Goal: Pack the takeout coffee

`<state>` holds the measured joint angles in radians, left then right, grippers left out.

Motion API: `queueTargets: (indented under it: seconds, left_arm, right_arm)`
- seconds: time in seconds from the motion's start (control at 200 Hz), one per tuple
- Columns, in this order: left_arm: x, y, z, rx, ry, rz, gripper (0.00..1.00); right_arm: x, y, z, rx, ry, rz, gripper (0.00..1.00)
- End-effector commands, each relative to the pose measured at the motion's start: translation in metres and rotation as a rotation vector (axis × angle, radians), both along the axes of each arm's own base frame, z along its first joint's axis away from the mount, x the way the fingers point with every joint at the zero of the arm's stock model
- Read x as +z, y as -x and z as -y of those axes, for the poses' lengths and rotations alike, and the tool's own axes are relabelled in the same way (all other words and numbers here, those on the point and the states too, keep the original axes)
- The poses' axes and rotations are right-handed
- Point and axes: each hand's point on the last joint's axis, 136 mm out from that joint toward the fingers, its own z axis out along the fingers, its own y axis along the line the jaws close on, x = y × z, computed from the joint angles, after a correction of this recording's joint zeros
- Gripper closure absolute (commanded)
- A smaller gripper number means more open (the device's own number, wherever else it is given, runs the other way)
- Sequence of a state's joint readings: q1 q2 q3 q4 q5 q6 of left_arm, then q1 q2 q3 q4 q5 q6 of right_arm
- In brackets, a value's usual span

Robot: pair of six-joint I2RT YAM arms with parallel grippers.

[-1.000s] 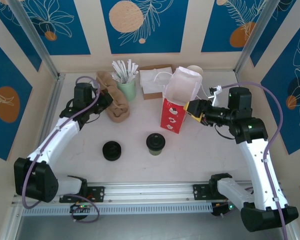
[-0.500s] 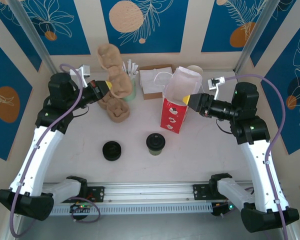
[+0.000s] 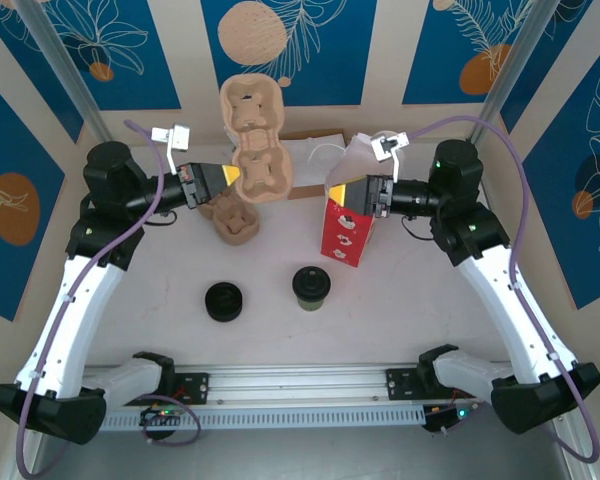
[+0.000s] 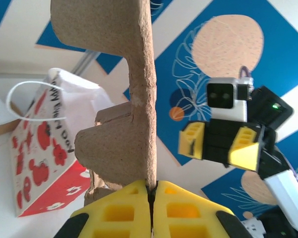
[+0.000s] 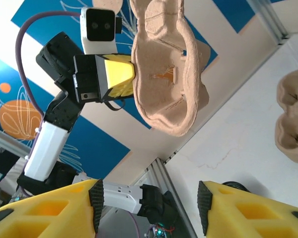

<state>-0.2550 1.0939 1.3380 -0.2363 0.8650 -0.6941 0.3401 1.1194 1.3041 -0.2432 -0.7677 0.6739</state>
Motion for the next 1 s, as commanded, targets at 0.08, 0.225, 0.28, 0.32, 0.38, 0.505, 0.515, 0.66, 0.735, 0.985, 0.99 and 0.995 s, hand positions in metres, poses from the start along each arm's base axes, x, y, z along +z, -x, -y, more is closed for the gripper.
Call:
queueTargets:
  seconds: [0.08, 0.225, 0.28, 0.32, 0.38, 0.505, 0.515, 0.66, 0.735, 0.985, 0.99, 0.995]
  left_arm:
    - [0.028, 0.027, 0.015, -0.144, 0.045, 0.128, 0.94]
    - [0.031, 0.032, 0.026, -0.194, 0.049, 0.144, 0.95]
    - [0.031, 0.032, 0.029, -0.206, 0.05, 0.148, 0.95]
    - [0.032, 0.031, 0.03, -0.212, 0.049, 0.148, 0.95]
    - [0.033, 0.032, 0.033, -0.225, 0.051, 0.151, 0.96]
    - [0.034, 0.03, 0.037, -0.236, 0.052, 0.15, 0.95]
    - [0.033, 0.03, 0.037, -0.237, 0.052, 0.148, 0.95]
    - [0.036, 0.033, 0.041, -0.254, 0.056, 0.154, 0.96]
    - [0.036, 0.034, 0.041, -0.257, 0.054, 0.157, 0.96]
    - [0.034, 0.034, 0.04, -0.244, 0.05, 0.151, 0.97]
    - [0.035, 0.034, 0.04, -0.244, 0.05, 0.152, 0.97]
    - [0.035, 0.034, 0.04, -0.244, 0.05, 0.151, 0.97]
  right_arm:
    - [0.022, 0.005, -0.01, 0.084, -0.034, 0.146, 0.47]
    - [0.027, 0.012, -0.019, 0.154, -0.045, 0.188, 0.47]
    - [0.029, 0.015, -0.021, 0.17, -0.046, 0.205, 0.47]
    - [0.029, 0.015, -0.022, 0.179, -0.046, 0.213, 0.47]
    - [0.031, 0.015, -0.023, 0.18, -0.047, 0.223, 0.47]
    - [0.032, 0.016, -0.023, 0.186, -0.049, 0.234, 0.48]
    - [0.032, 0.015, -0.022, 0.185, -0.049, 0.234, 0.48]
    - [0.029, 0.011, -0.022, 0.166, -0.04, 0.226, 0.49]
    - [0.027, 0.008, -0.021, 0.144, -0.028, 0.221, 0.49]
    - [0.031, 0.009, -0.012, 0.072, 0.01, 0.253, 0.46]
    - [0.031, 0.009, -0.012, 0.07, 0.011, 0.253, 0.46]
    - [0.031, 0.009, -0.011, 0.067, 0.011, 0.255, 0.46]
